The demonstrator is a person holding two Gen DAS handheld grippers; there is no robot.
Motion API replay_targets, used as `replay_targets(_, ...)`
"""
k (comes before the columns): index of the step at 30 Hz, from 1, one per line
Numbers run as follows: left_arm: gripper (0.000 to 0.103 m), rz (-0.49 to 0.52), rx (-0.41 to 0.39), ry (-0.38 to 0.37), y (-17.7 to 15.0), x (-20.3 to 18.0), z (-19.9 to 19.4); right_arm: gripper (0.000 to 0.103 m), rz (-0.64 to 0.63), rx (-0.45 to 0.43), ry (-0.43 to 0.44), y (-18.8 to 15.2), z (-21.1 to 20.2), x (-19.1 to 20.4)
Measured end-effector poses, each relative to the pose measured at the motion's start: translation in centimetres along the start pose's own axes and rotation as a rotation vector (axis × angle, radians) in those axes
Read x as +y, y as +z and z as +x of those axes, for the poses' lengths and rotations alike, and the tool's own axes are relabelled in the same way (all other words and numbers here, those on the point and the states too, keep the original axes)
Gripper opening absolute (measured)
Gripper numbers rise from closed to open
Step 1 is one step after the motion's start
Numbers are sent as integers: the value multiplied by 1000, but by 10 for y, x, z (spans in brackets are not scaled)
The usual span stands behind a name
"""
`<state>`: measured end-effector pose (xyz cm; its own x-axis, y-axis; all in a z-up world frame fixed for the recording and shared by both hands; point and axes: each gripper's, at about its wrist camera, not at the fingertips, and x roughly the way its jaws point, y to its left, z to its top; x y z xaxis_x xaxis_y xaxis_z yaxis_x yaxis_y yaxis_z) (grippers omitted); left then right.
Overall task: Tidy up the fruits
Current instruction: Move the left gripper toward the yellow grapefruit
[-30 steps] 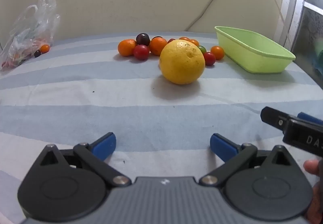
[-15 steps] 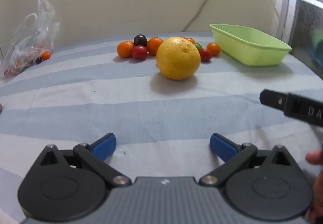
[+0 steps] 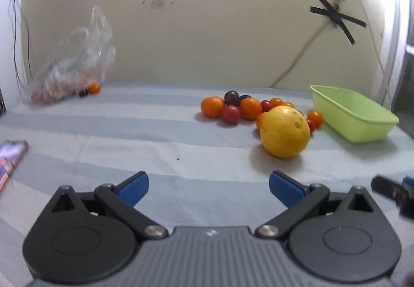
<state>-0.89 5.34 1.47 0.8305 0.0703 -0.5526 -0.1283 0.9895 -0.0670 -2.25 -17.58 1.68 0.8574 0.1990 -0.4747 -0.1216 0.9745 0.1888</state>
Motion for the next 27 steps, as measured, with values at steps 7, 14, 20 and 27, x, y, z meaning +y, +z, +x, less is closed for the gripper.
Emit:
replay_targets(7, 103, 23, 24, 1, -3, 0, 18, 87, -150, -36, -1, -1, -2, 23)
replay_targets(14, 96, 30, 27, 6, 0, 12, 23, 73, -254, -61, 82, 14, 6, 49)
replay_targets(20, 95, -134, 24, -26, 2, 48, 27, 68, -214, -6, 212, 44, 37, 71)
replay_targets(27, 95, -212, 10, -63, 1, 62, 27, 68, -239, 48, 237, 61, 80, 102)
